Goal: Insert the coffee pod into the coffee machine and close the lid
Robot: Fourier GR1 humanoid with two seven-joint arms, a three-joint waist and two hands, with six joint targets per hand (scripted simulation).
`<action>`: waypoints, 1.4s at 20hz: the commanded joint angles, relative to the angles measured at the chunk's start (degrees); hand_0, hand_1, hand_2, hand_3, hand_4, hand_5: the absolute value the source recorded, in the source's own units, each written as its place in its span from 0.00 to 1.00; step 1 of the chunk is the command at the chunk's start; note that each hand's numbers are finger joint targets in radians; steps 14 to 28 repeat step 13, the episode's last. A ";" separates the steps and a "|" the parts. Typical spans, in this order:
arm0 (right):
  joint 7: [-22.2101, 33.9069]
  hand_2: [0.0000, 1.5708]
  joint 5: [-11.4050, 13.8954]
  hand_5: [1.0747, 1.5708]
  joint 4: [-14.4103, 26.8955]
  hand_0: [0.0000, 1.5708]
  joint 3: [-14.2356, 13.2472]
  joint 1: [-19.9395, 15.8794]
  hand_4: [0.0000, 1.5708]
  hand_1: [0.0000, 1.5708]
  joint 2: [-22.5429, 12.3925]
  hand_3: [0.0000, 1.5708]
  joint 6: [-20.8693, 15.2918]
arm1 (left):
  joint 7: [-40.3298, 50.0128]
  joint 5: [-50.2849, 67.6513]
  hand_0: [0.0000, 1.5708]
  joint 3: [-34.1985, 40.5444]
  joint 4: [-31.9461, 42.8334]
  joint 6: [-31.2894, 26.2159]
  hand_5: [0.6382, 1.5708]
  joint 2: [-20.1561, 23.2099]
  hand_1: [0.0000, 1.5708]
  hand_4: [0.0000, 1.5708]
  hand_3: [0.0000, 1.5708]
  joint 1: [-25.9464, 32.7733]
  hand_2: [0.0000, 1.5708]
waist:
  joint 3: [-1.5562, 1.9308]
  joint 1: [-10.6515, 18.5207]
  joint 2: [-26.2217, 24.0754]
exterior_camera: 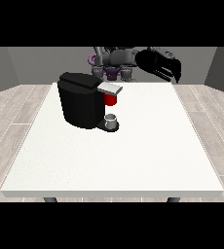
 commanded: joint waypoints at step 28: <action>-19.31 0.00 -1.58 1.00 1.35 0.00 9.80 10.62 0.17 0.00 16.54 0.00 0.42 | 0.21 3.12 0.00 4.97 -0.20 0.26 1.00 2.49 0.00 0.17 0.00 11.65 0.00 | -0.38 -11.85 -11.04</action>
